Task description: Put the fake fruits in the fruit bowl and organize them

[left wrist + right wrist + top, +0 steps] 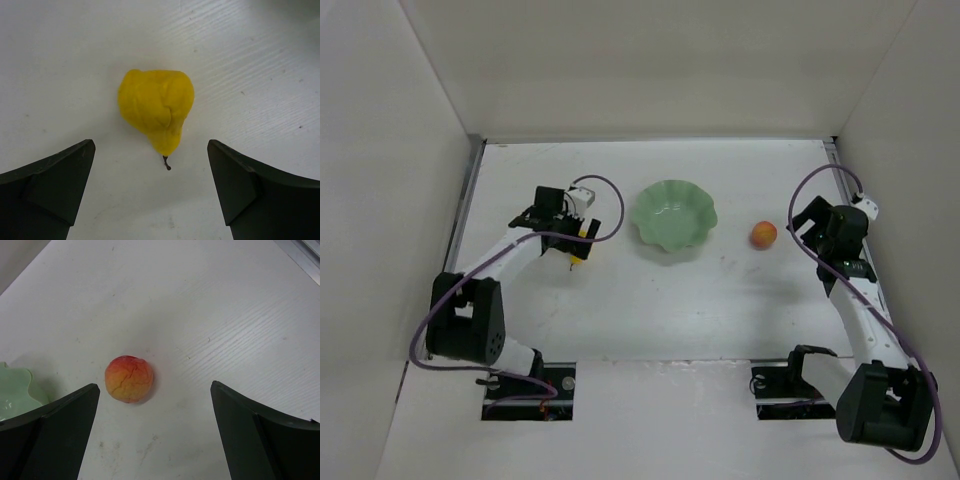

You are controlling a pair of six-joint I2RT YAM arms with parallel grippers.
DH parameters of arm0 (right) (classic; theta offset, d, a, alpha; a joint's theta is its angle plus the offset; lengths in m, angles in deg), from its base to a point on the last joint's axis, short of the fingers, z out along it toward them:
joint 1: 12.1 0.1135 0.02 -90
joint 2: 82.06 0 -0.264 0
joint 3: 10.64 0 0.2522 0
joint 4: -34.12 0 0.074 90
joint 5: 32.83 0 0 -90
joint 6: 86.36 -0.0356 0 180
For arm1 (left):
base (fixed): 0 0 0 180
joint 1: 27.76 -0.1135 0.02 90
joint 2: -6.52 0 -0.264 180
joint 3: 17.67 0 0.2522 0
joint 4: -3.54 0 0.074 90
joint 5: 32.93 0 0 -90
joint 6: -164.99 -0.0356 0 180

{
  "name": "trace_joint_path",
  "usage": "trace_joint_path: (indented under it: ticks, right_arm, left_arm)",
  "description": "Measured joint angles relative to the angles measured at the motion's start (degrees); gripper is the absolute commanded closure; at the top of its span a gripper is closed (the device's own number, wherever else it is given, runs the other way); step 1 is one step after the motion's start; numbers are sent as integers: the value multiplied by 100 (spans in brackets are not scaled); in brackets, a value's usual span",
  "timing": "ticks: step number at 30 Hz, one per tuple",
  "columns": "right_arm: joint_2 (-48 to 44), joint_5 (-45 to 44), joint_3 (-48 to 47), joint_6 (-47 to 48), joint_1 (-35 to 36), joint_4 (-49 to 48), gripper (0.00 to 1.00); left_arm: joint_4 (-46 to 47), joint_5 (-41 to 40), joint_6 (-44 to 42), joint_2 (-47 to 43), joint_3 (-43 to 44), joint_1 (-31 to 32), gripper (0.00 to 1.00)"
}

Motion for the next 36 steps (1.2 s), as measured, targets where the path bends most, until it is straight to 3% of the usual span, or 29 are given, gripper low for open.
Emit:
trace_joint_path:
  ticks: [2,5,7,9,10,18,24,31,36]
  right_arm:
    - [0,-22,0,33,4,0,0]
    - [-4,-50,0,61,28,0,0]
    - [-17,-59,0,66,37,0,0]
    - [-44,-61,0,68,42,4,0]
    - [-57,-61,0,70,42,4,0]
    - [-109,-76,0,87,59,4,0]
    - [175,-85,0,50,262,-2,0]
    - [286,-74,0,-179,297,-4,0]
    - [286,13,2,-332,297,-2,0]
  left_arm:
    - [103,-127,2,354,-11,142,1]
    - [258,-291,2,876,28,262,15]
    - [275,-365,11,1226,144,275,35]
    - [308,-393,59,1478,254,275,63]
    - [328,-404,46,1510,302,280,71]
    - [387,-750,-177,1231,498,627,73]
    - [584,-1021,-260,1182,1818,1532,71]
    - [1001,-966,-245,2632,3773,2608,57]
    - [903,-892,-186,3698,4312,2833,51]
